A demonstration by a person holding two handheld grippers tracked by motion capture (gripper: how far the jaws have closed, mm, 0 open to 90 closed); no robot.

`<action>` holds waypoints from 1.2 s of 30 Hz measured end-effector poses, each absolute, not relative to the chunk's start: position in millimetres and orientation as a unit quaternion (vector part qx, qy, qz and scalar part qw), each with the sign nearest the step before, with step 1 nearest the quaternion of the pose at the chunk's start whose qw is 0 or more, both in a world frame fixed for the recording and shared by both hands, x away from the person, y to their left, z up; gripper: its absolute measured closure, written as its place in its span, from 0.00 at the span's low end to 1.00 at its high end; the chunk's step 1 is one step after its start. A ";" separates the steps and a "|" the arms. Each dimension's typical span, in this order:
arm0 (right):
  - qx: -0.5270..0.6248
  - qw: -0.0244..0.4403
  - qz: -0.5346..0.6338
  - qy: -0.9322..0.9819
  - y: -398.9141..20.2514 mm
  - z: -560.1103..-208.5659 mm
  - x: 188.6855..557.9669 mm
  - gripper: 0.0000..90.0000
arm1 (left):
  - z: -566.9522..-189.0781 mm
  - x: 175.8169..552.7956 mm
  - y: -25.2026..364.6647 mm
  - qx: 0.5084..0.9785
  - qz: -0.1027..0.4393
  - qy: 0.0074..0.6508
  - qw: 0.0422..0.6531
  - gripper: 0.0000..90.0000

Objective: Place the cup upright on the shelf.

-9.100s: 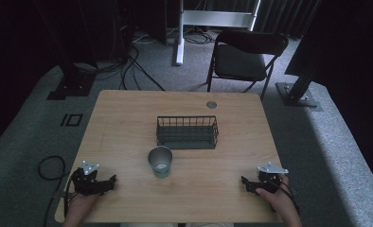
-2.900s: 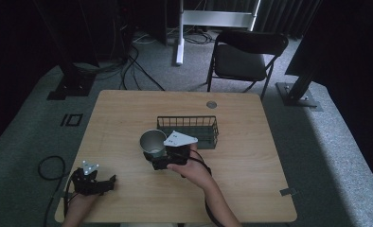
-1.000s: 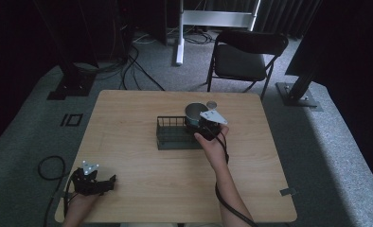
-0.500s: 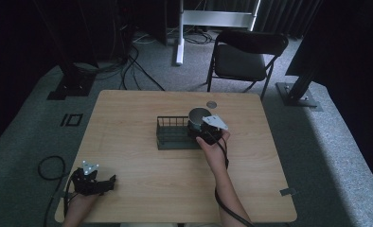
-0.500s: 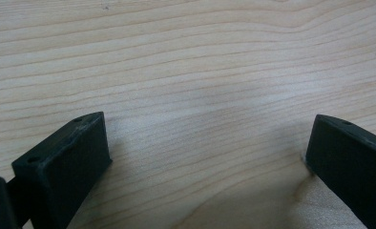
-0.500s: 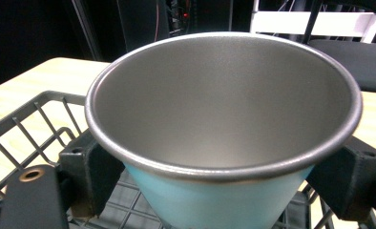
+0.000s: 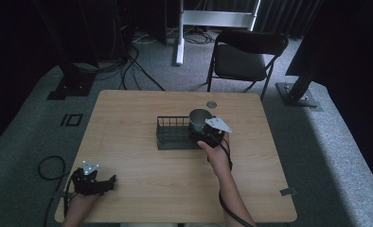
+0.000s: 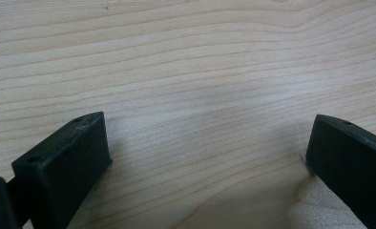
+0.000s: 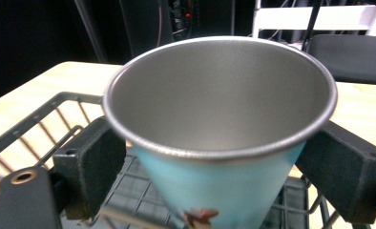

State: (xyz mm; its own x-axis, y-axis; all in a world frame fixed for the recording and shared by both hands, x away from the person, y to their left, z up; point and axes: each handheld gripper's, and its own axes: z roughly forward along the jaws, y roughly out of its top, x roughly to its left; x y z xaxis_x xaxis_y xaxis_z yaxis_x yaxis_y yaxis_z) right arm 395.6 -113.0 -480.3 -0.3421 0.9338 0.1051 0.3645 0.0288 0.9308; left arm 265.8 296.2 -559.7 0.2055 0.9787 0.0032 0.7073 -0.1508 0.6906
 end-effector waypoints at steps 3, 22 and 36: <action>0.489 0.292 0.488 0.661 -114.4 -479.0 392.1 0.13 | -559.7 265.8 296.1 0.721 0.236 0.584 0.288 0.02; 0.481 0.288 0.477 0.677 -142.2 -481.0 365.9 0.13 | -559.8 265.8 296.1 0.721 0.236 0.585 0.288 0.02; 0.480 0.289 0.464 0.686 -165.5 -495.1 350.4 0.13 | -559.7 265.8 296.2 0.722 0.236 0.584 0.287 0.02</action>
State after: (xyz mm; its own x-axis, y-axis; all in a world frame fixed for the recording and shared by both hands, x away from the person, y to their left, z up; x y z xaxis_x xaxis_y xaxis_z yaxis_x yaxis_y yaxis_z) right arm 350.4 -165.5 -495.1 -0.3720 0.9270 0.0484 0.3906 0.1090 0.9141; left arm 265.8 296.2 -559.7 0.2064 0.9785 0.0049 0.7071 -0.1526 0.6905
